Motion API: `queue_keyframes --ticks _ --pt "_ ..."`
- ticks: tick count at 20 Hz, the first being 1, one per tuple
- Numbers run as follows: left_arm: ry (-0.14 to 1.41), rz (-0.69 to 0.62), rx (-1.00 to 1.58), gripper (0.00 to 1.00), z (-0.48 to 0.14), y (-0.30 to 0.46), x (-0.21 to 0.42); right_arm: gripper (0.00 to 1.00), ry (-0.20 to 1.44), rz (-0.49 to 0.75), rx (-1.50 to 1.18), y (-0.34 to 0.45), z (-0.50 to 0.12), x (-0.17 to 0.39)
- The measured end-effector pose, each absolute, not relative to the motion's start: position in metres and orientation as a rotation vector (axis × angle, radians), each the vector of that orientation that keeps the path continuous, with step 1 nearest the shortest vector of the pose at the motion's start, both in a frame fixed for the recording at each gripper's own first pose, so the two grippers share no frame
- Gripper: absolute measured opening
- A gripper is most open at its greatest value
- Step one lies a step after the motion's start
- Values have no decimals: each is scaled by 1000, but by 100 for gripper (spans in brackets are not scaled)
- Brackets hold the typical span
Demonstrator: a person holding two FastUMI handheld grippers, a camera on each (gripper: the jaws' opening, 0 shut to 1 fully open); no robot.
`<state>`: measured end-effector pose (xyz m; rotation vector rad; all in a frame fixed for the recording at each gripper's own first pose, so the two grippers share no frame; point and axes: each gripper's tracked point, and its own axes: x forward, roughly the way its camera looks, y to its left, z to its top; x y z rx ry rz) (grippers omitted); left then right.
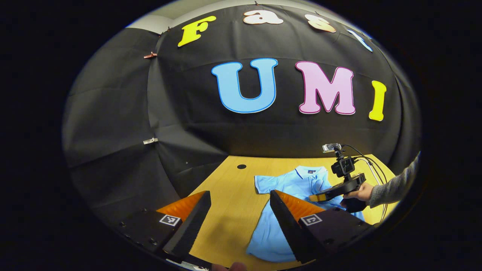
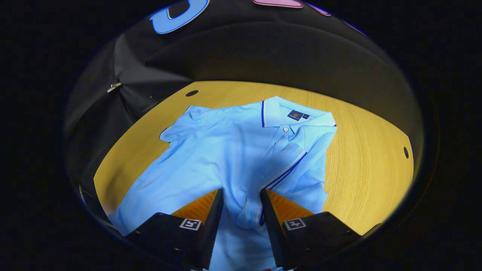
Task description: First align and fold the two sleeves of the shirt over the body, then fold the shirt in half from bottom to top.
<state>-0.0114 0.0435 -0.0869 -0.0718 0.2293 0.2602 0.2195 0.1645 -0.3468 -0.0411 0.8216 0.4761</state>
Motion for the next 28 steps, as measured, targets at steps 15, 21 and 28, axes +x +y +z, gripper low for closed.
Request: queue_keyframes --ticks 15,21,28 --pt "262 88 -56 100 -113 22 104 96 445 390 159 115 -192 205" --pt "406 3 -85 100 -173 13 183 96 395 372 193 72 -148 161" --pt "565 43 -117 100 -245 27 250 96 399 348 187 32 -135 100"
